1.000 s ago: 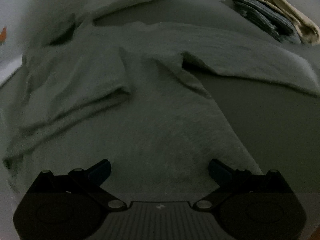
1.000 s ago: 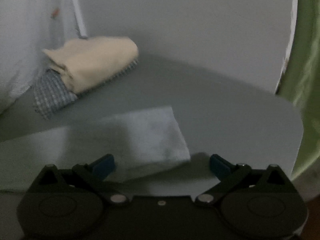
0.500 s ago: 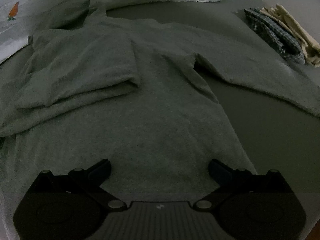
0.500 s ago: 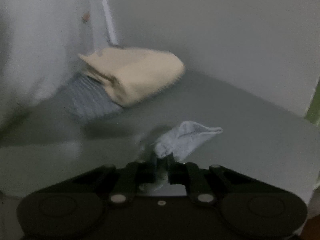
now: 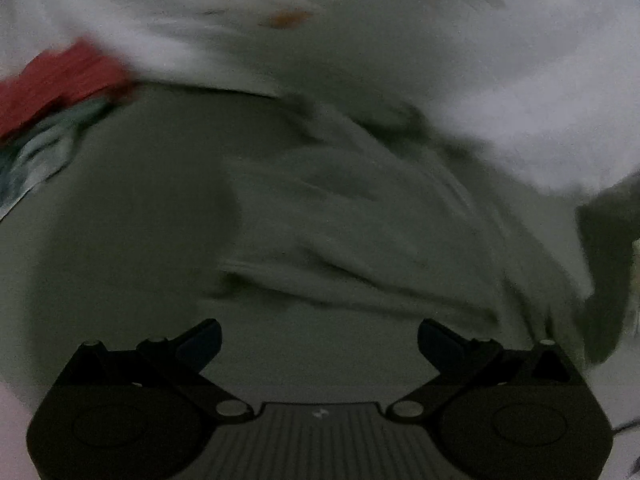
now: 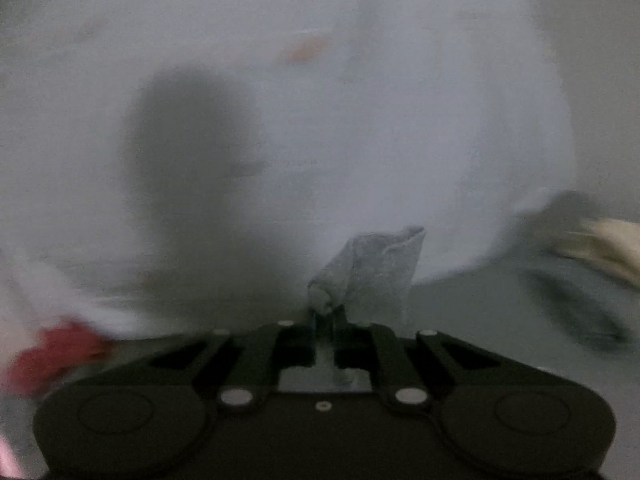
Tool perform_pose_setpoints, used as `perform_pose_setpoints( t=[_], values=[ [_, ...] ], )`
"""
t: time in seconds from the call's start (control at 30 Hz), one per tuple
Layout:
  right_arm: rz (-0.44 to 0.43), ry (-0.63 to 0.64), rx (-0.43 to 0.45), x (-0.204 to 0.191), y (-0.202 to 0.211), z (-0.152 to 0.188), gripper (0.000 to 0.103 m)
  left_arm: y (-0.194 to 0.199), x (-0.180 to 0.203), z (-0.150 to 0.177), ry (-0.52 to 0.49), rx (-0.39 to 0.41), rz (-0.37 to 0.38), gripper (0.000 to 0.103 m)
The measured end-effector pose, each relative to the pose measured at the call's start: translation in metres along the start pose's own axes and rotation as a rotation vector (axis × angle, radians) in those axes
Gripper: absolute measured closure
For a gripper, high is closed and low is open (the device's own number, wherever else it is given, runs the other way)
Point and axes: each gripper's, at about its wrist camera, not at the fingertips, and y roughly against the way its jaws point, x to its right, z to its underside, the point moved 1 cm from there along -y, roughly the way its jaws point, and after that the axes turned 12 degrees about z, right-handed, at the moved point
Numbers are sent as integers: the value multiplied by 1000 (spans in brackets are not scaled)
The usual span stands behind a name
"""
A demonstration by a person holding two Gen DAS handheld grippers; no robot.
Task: Fold clothes
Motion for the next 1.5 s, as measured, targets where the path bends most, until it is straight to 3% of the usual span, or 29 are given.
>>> perform_pose_setpoints(
  t=[0.1,0.2,0.27,0.3,0.33,0.43,0.5,0.57,0.73,0.83,0.9,1.03,1.13,1.2,1.3,1.33,1.4,1.5],
  values=[
    [-198,73,-11,-105,-13,4,96,30,-63,-12,170,85,6,0],
    [-351,134,-68,-193,-24,22,94,54,-127,-18,301,143,-54,0],
    [-432,191,-122,-245,-30,39,83,65,-164,-19,368,162,-102,0],
    [-456,232,-159,-264,-34,51,60,69,-180,-18,395,162,-119,0],
    [-473,268,-190,-280,-36,61,44,71,-193,-17,415,161,-133,0],
    [-467,315,-224,-282,-38,77,43,71,-211,-14,440,144,-141,0],
    [-424,347,-241,-269,-41,86,40,67,-215,-12,443,129,-131,0],
    [-322,388,-257,-241,-48,93,38,61,-216,-10,438,109,-120,0],
    [103,587,-277,-147,-65,111,37,25,-191,-11,329,19,-116,0],
    [346,802,-261,-95,-73,125,37,6,-178,-12,287,-23,-124,0],
    [430,901,-280,-68,-83,131,36,-1,-168,-12,240,-39,-157,0],
    [435,877,-320,-36,-109,130,32,-17,-155,-13,175,-71,-246,0],
    [395,918,-281,-31,-122,134,32,-29,-151,-15,148,-88,-311,0],
    [432,945,-249,-25,-123,139,32,-37,-145,-15,131,-102,-363,0],
    [475,844,-266,0,-124,124,31,-43,-142,-17,151,-102,-413,0],
    [480,758,-295,15,-123,118,26,-43,-142,-18,162,-100,-418,0],
    [469,611,-347,40,-123,109,21,-44,-143,-21,179,-96,-426,0],
    [412,522,-386,60,-119,104,21,-43,-144,-21,181,-91,-427,0]
  ],
)
